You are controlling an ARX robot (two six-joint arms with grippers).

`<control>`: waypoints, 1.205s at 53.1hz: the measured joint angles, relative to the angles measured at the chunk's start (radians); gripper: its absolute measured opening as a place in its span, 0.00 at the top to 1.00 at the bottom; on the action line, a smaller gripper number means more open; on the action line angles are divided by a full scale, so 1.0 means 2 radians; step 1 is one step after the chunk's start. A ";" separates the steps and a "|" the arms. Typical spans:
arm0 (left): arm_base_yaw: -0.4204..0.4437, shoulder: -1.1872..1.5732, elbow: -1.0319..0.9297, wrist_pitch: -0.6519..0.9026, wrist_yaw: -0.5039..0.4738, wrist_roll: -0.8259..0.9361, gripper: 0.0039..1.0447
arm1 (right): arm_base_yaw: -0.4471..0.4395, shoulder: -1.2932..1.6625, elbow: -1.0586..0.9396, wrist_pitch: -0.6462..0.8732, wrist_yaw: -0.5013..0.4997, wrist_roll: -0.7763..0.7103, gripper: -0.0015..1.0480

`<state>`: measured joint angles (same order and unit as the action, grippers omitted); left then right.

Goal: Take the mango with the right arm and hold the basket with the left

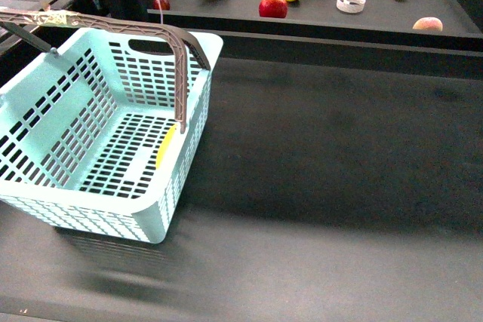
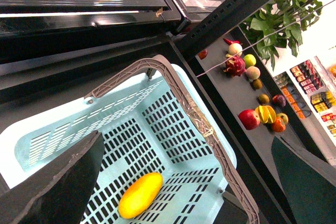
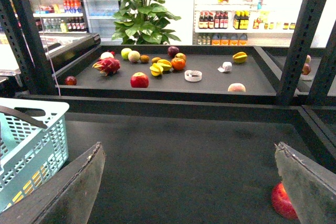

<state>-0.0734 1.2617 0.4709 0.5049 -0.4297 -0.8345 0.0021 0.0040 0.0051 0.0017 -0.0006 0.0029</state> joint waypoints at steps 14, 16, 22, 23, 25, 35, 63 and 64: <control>0.035 -0.032 -0.106 0.213 0.214 0.332 0.46 | 0.000 0.000 0.000 0.000 0.000 0.000 0.08; 0.035 -0.049 -0.120 0.212 0.215 0.364 0.55 | 0.000 0.000 0.000 0.000 0.000 0.000 0.08; 0.035 -0.087 -0.150 0.200 0.215 0.396 0.77 | 0.000 0.000 0.000 0.000 0.000 0.000 0.08; 0.035 -0.094 -0.153 0.197 0.215 0.399 0.80 | 0.000 0.000 0.000 0.000 0.000 0.000 0.08; 0.035 -0.107 -0.161 0.191 0.215 0.403 0.87 | 0.000 0.000 0.000 0.000 0.000 0.000 0.08; 0.036 -0.166 -0.194 0.165 0.215 0.408 0.96 | 0.000 0.000 0.000 0.000 0.000 0.000 0.08; 0.036 -0.346 -0.225 0.028 0.215 0.412 0.96 | 0.000 0.000 0.000 0.000 0.000 0.000 0.08; 0.036 -0.353 -0.225 0.022 0.215 0.412 0.96 | 0.000 0.000 0.000 0.000 0.000 0.000 0.08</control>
<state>-0.0021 0.5564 0.0204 0.5495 0.0002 -0.0105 0.0021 0.0040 0.0051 0.0017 -0.0010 0.0029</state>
